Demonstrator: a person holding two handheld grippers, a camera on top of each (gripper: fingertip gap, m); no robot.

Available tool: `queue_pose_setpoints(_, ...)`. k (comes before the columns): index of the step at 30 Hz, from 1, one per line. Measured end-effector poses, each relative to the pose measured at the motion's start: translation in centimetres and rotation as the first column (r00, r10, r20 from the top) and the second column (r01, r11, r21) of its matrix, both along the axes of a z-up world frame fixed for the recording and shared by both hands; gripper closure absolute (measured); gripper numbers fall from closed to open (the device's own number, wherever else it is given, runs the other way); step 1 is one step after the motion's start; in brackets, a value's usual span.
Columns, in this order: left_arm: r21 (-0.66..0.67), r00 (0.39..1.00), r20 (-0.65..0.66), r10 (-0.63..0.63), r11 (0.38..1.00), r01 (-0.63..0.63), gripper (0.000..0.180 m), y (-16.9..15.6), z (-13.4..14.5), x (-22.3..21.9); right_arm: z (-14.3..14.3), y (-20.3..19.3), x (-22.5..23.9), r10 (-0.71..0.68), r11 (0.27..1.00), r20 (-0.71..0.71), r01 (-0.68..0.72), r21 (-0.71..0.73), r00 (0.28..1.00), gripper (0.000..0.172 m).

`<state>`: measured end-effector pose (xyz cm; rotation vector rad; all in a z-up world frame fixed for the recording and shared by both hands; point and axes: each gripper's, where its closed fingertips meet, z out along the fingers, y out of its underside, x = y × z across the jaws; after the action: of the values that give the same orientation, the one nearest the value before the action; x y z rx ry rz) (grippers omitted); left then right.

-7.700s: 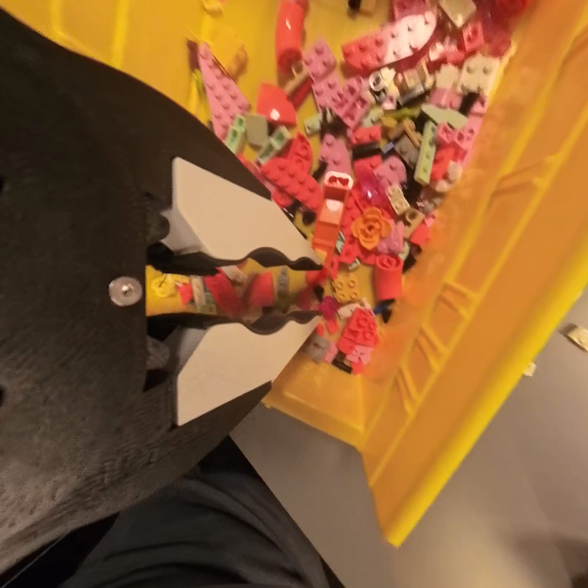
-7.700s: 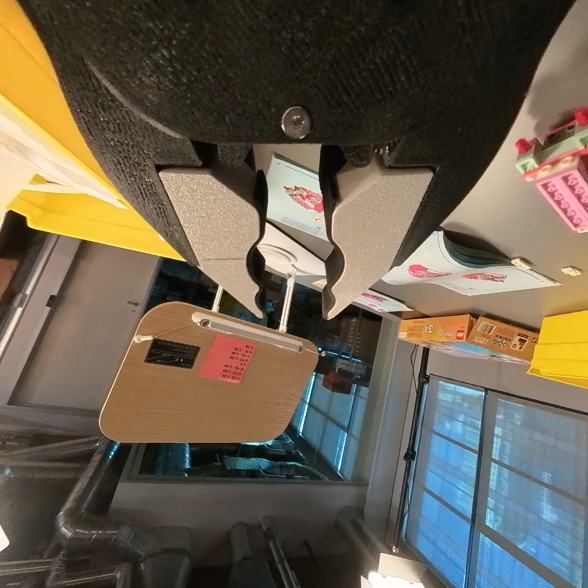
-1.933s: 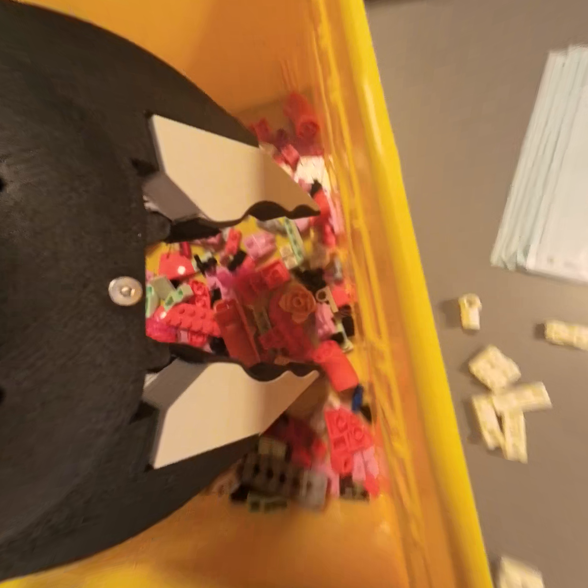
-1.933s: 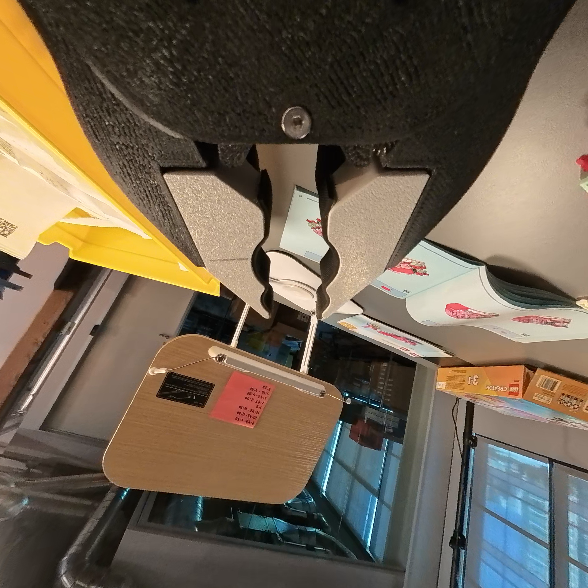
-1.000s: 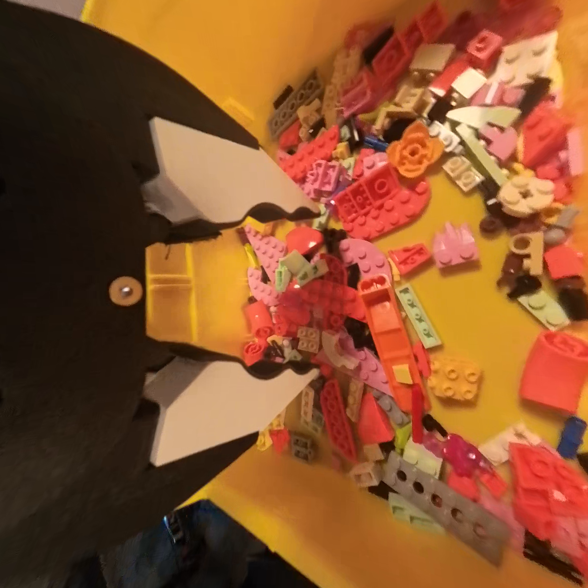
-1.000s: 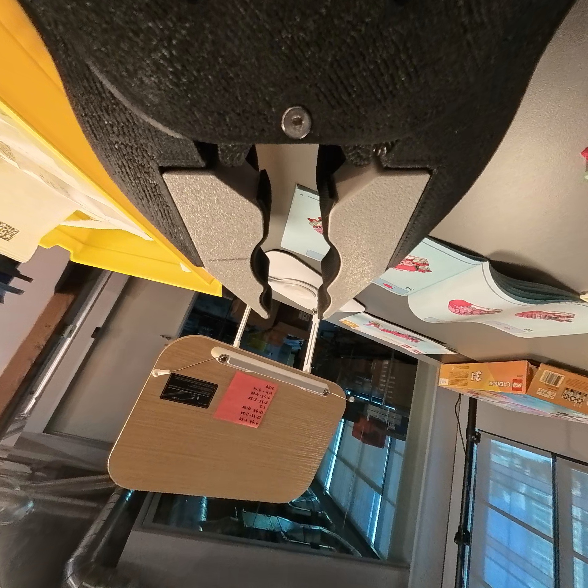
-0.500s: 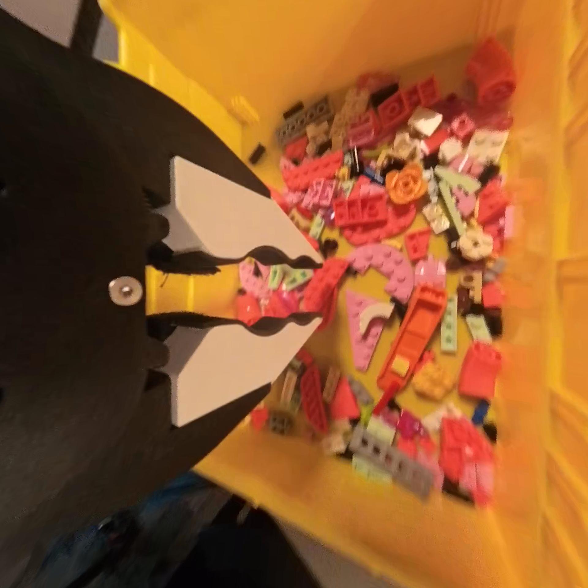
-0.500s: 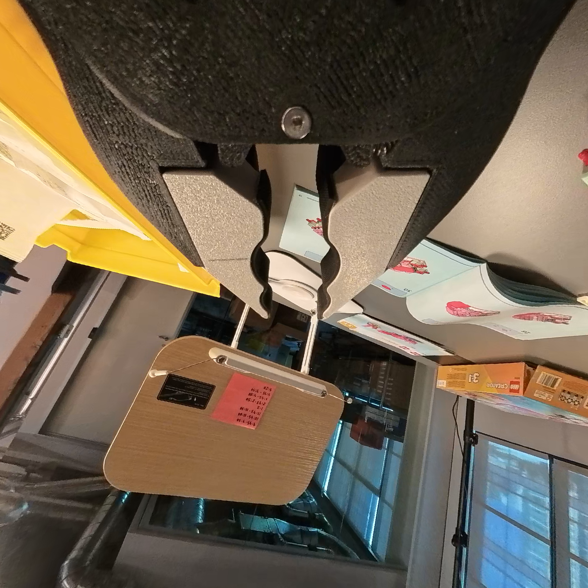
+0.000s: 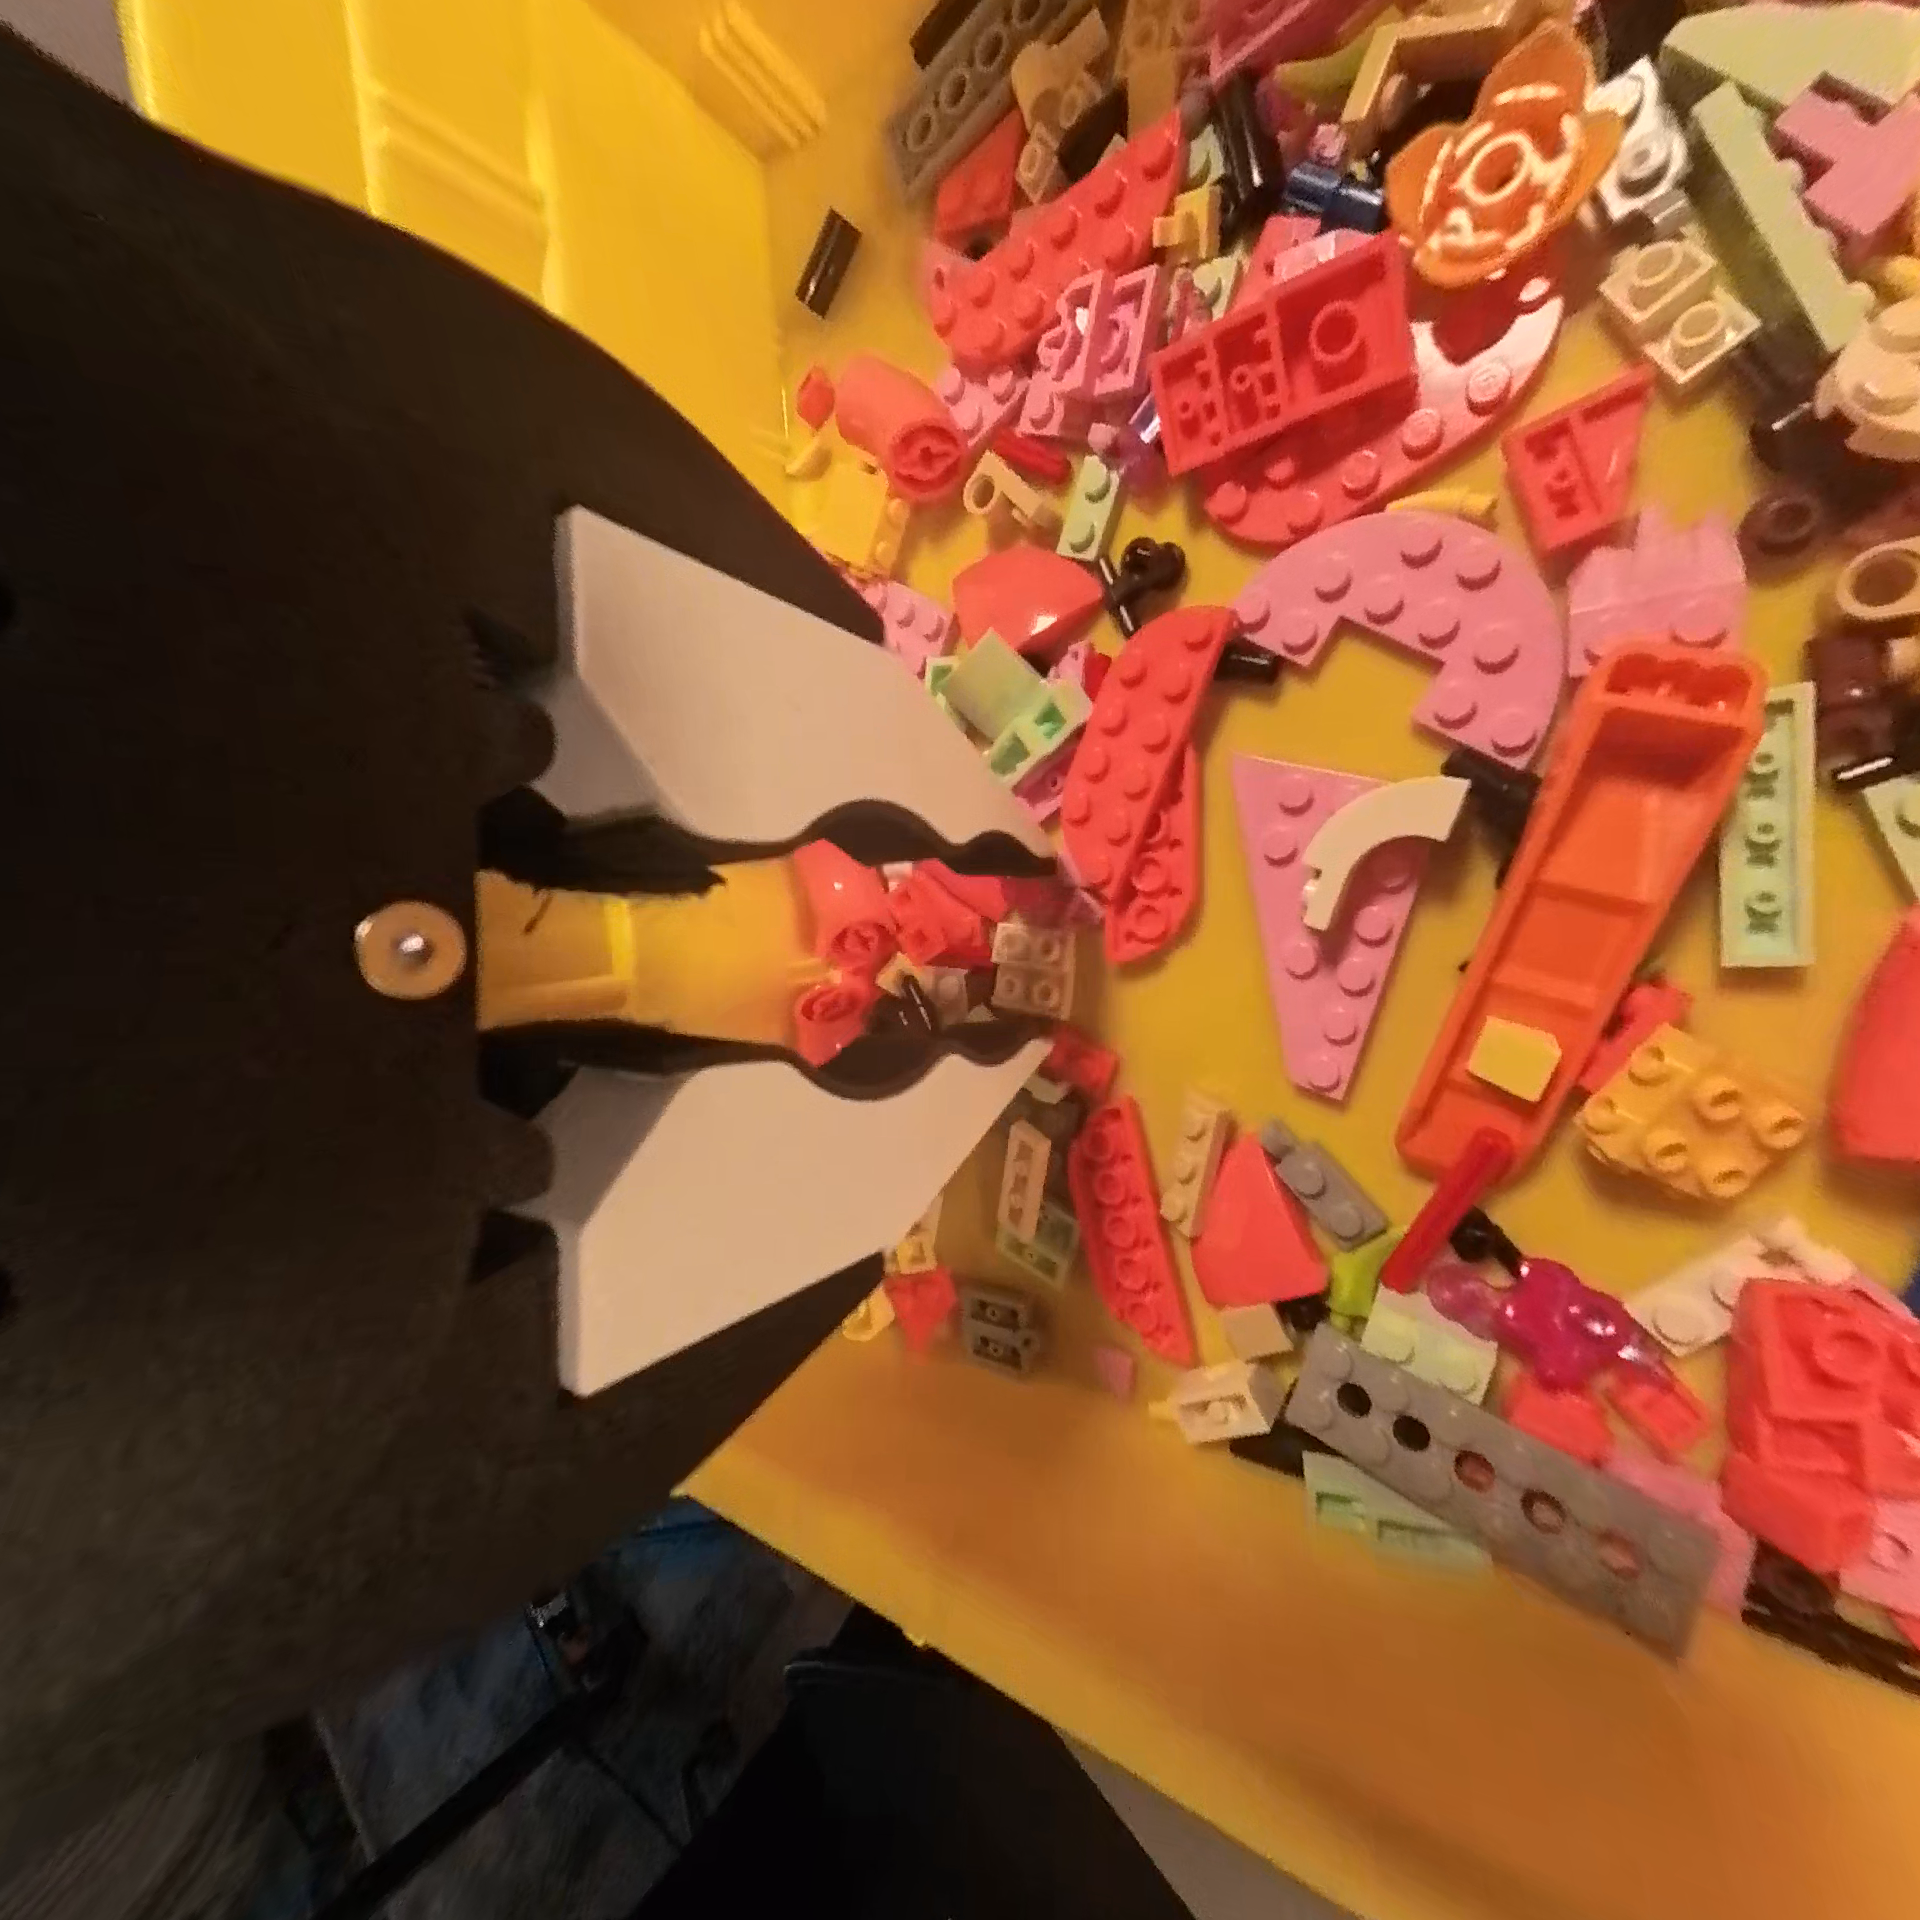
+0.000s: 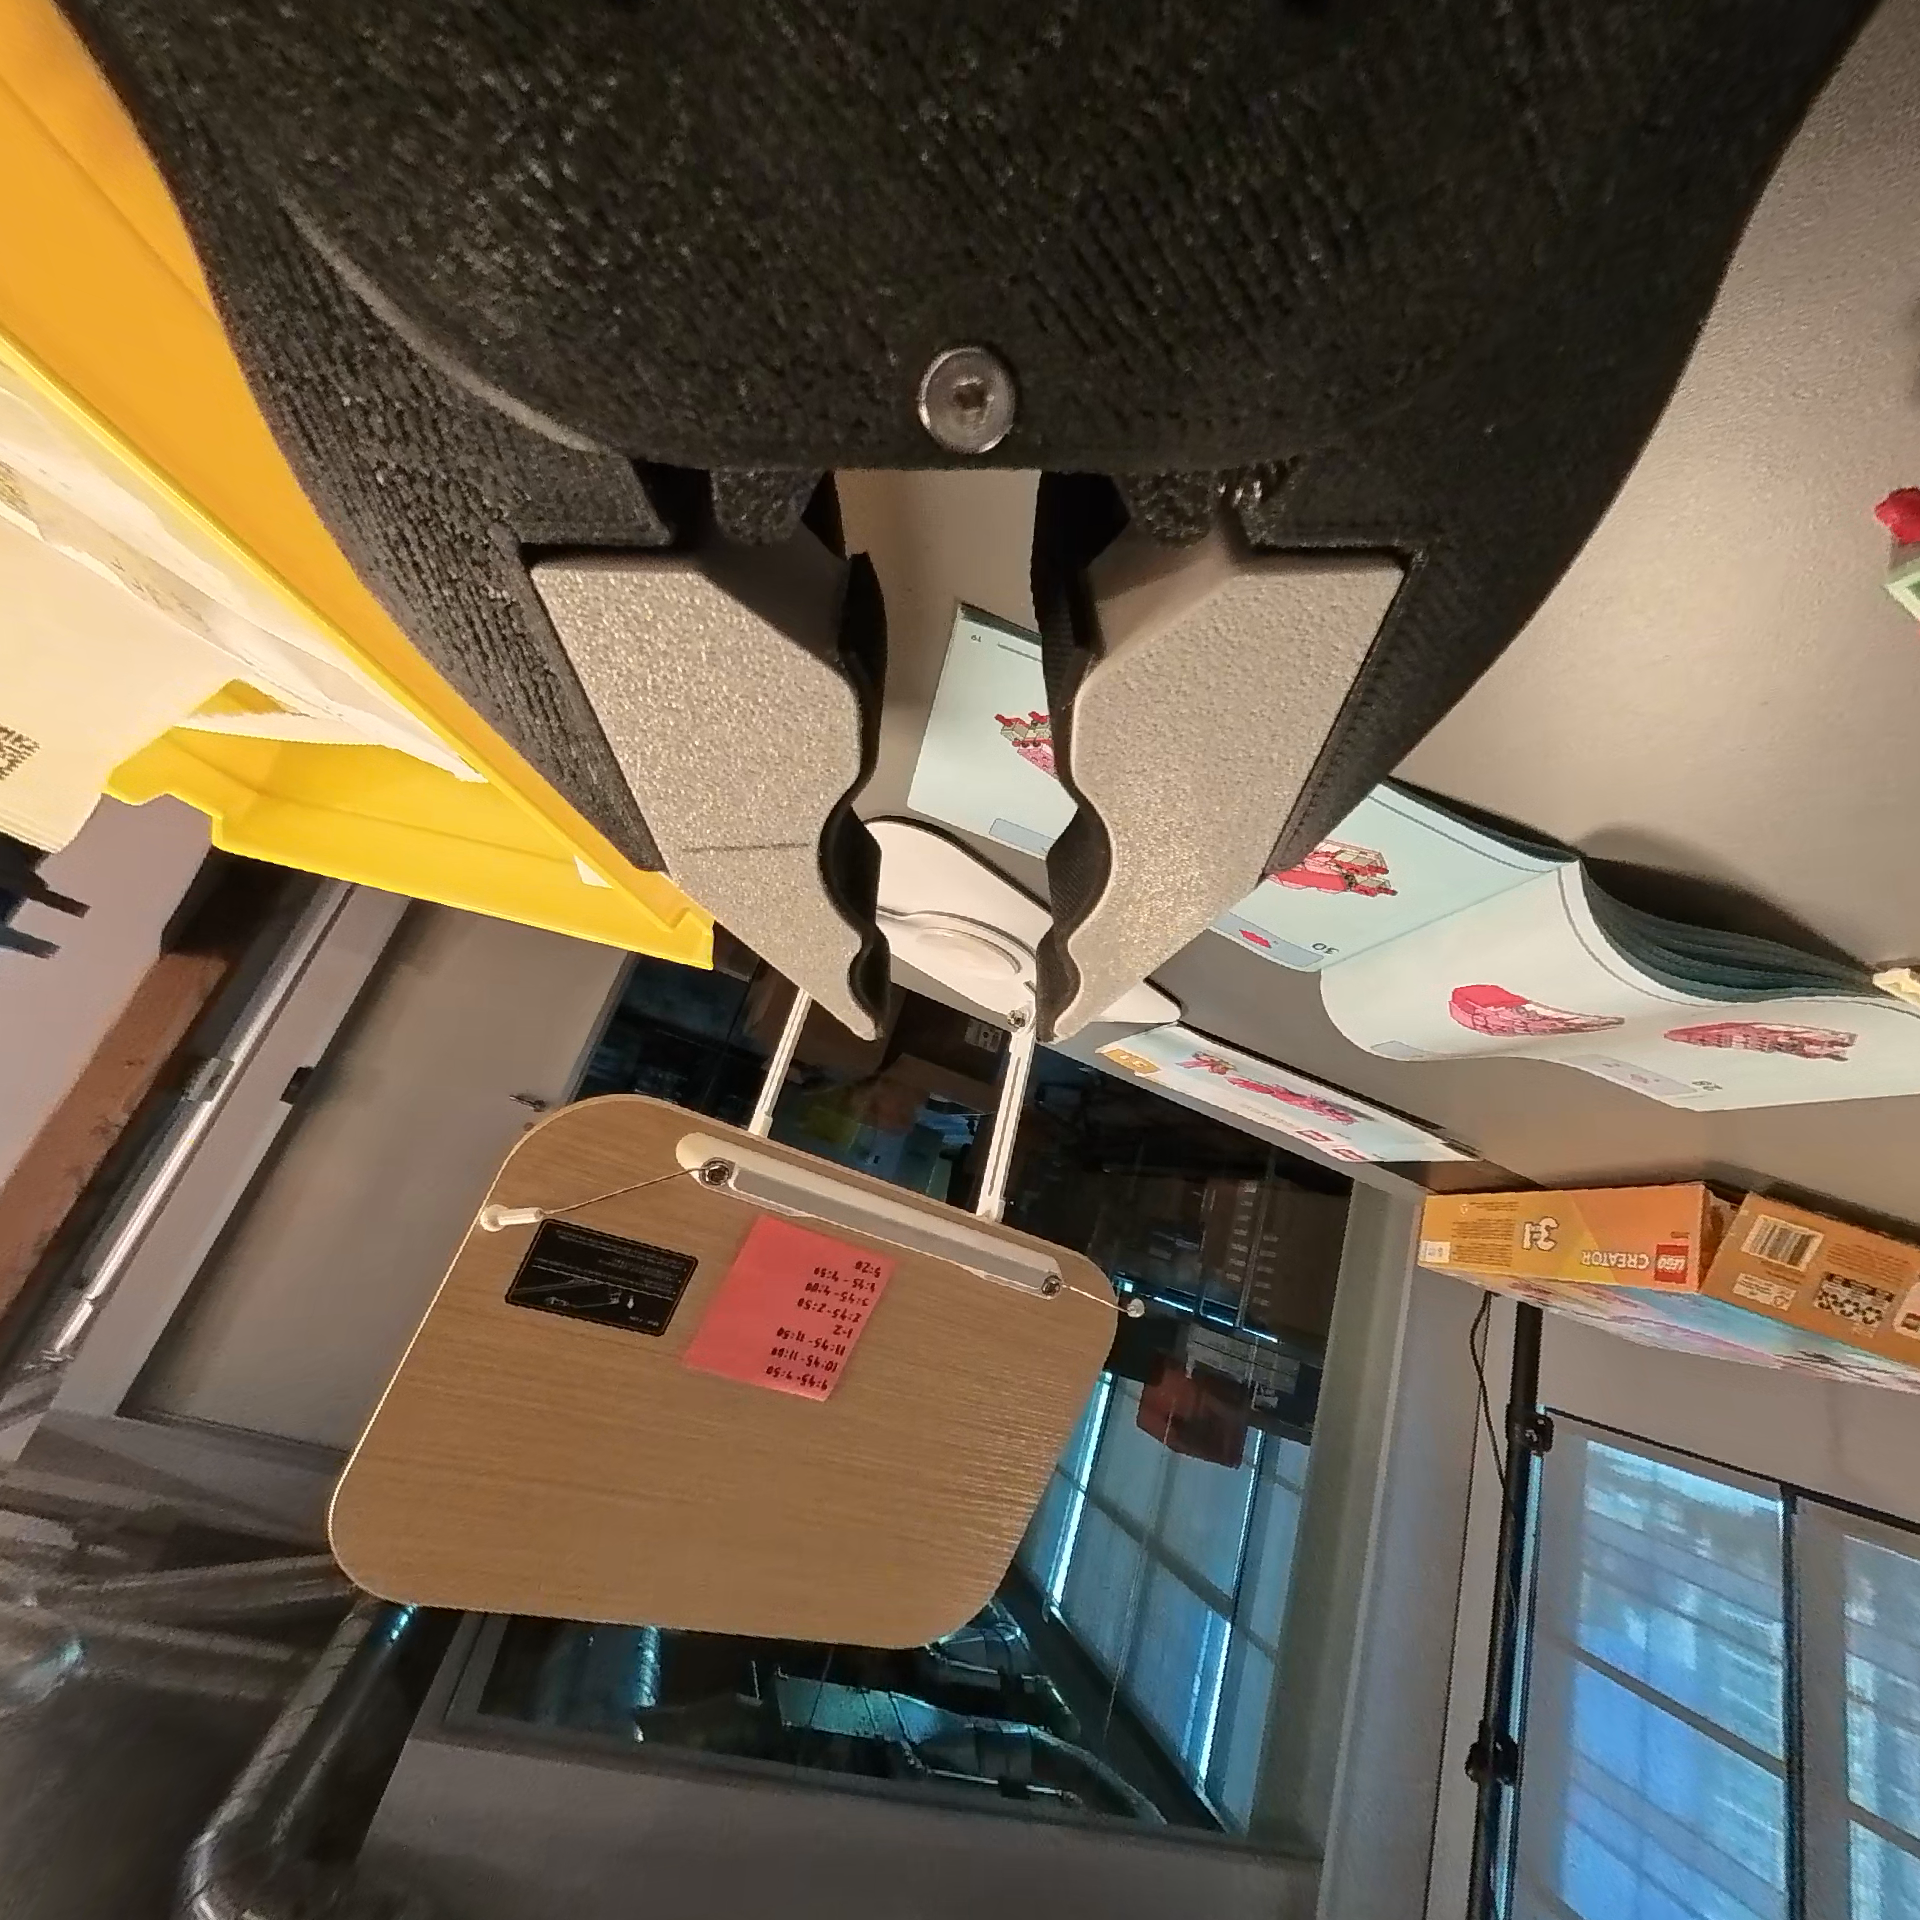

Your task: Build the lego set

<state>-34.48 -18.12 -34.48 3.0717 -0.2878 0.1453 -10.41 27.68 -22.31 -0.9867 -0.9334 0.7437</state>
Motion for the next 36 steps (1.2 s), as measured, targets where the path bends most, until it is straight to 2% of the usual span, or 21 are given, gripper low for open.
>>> queue_pose_setpoints(8,0.018,0.993,-0.072,-0.096,0.995,0.098,0.160,-0.1,-0.1,-0.2,0.0,0.0,0.0,0.003,1.000,-0.003,-0.003,-0.003,1.000,0.146)
queue_pose_setpoints(9,0.046,0.989,-0.085,-0.120,0.991,0.125,0.170,0.1,0.1,-0.4,0.0,0.0,0.0,0.004,1.000,-0.004,-0.004,-0.003,1.000,0.146)
queue_pose_setpoints(12,0.199,0.979,-0.134,-0.153,0.964,0.177,0.170,1.4,1.9,-0.8,0.1,0.0,0.0,0.006,1.000,-0.007,-0.006,-0.006,1.000,0.146)
queue_pose_setpoints(15,0.348,0.970,-0.175,-0.167,0.911,0.220,0.170,2.8,4.2,-0.6,0.1,-0.1,0.0,0.011,1.000,-0.011,-0.011,-0.009,1.000,0.146)
queue_pose_setpoints(18,0.491,0.949,-0.236,-0.209,0.817,0.302,0.170,4.8,6.7,0.5,0.1,0.0,0.1,0.014,1.000,-0.014,-0.015,-0.015,1.000,0.146)
queue_pose_setpoints(23,0.683,0.892,-0.407,-0.195,0.583,0.439,0.170,9.5,12.8,2.8,0.2,0.0,0.2,0.016,1.000,-0.023,-0.016,-0.023,1.000,0.146)
queue_pose_setpoints(26,0.756,0.871,-0.466,-0.158,0.440,0.484,0.170,13.0,16.6,5.8,0.3,0.1,0.2,0.016,1.000,-0.028,-0.017,-0.026,0.999,0.145)
queue_pose_setpoints(28,0.766,0.834,-0.519,-0.188,0.329,0.552,0.170,15.2,18.2,8.9,0.3,0.1,0.4,0.016,0.999,-0.035,-0.017,-0.030,0.999,0.146)
queue_pose_setpoints(29,0.747,0.807,-0.559,-0.188,0.309,0.589,0.170,16.1,18.4,9.6,0.4,0.1,0.4,0.017,0.999,-0.038,-0.018,-0.034,0.999,0.146)
queue_pose_setpoints(30,0.723,0.788,-0.582,-0.199,0.317,0.614,0.170,16.9,18.0,10.1,0.4,0.1,0.5,0.019,0.999,-0.040,-0.021,-0.037,0.999,0.146)
queue_pose_setpoints(31,0.697,0.781,-0.584,-0.220,0.357,0.622,0.170,17.4,17.1,10.1,0.4,0.1,0.5,0.021,0.999,-0.043,-0.023,-0.039,0.999,0.146)
queue_pose_setpoints(34,0.600,0.785,-0.561,-0.262,0.525,0.604,0.170,17.2,13.6,8.4,0.5,0.1,0.6,0.030,0.999,-0.048,-0.032,-0.043,0.998,0.146)
queue_pose_setpoints(36,0.565,0.802,-0.529,-0.277,0.590,0.576,0.170,16.2,12.2,7.5,0.5,0.0,0.6,0.037,0.998,-0.050,-0.039,-0.045,0.998,0.146)
